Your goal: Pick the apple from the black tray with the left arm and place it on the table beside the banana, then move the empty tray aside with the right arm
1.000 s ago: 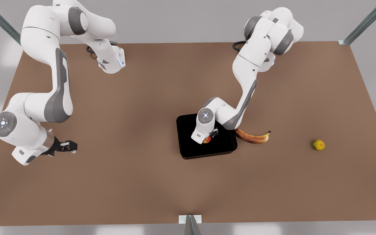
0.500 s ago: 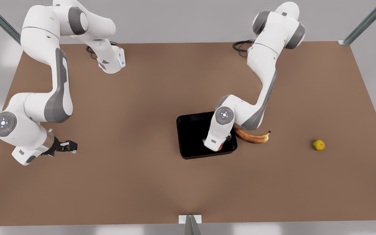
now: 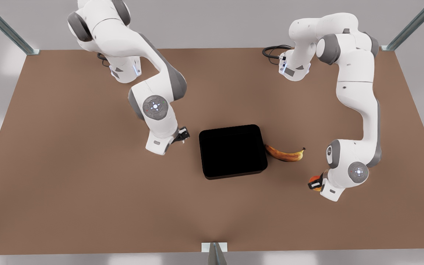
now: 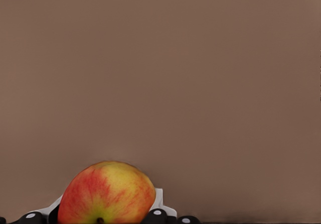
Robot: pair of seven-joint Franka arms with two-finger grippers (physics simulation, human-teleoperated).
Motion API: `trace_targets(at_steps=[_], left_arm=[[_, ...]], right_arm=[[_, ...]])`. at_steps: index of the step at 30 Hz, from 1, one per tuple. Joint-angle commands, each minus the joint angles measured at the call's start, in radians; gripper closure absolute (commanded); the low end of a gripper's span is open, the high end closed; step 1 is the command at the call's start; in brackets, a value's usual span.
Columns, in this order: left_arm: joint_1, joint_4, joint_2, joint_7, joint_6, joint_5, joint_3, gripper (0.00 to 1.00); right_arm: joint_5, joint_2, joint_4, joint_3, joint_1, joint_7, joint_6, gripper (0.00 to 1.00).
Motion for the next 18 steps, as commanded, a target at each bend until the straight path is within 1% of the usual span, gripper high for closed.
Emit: trace_targets(at_steps=[1, 4, 6, 8, 12, 13, 14, 16, 17, 18], left_arm=[[-0.001, -0.024, 0.003, 0.192, -0.009, 0.104, -0.004, 0.00], [-0.003, -0.041, 0.077, 0.201, 0.009, 0.107, -0.027, 0.00], [-0.003, -0.041, 0.081, 0.201, 0.008, 0.107, -0.035, 0.00], [-0.004, -0.041, 0.087, 0.201, 0.008, 0.108, -0.035, 0.00], [-0.024, -0.035, 0.104, 0.200, 0.002, 0.113, -0.035, 0.00], [-0.017, -0.013, 0.075, 0.203, -0.049, 0.108, -0.035, 0.00], [-0.015, 0.054, 0.058, 0.205, -0.176, 0.104, -0.035, 0.00], [-0.004, 0.061, 0.012, 0.205, -0.206, 0.064, -0.035, 0.00], [0.002, 0.061, -0.034, 0.247, -0.271, 0.061, -0.032, 0.00], [0.008, 0.047, -0.146, 0.275, -0.295, -0.005, -0.035, 0.00]], right_arm=[[0.073, 0.041, 0.021, -0.002, 0.049, 0.681, 0.064, 0.00], [0.070, 0.101, 0.041, -0.005, 0.074, 0.749, 0.094, 0.00], [0.044, 0.146, 0.041, -0.014, 0.104, 0.747, 0.115, 0.00], [0.014, 0.156, 0.021, -0.011, 0.107, 0.735, 0.147, 0.00], [0.014, 0.201, -0.002, -0.011, 0.121, 0.735, 0.186, 0.00], [0.014, 0.215, -0.004, -0.010, 0.123, 0.733, 0.186, 0.00], [0.014, 0.227, -0.004, -0.010, 0.124, 0.733, 0.204, 0.00], [0.014, 0.242, -0.004, -0.010, 0.124, 0.735, 0.221, 0.01], [0.014, 0.255, -0.005, -0.010, 0.124, 0.735, 0.245, 0.01], [0.012, 0.262, -0.005, -0.010, 0.124, 0.735, 0.264, 0.01]])
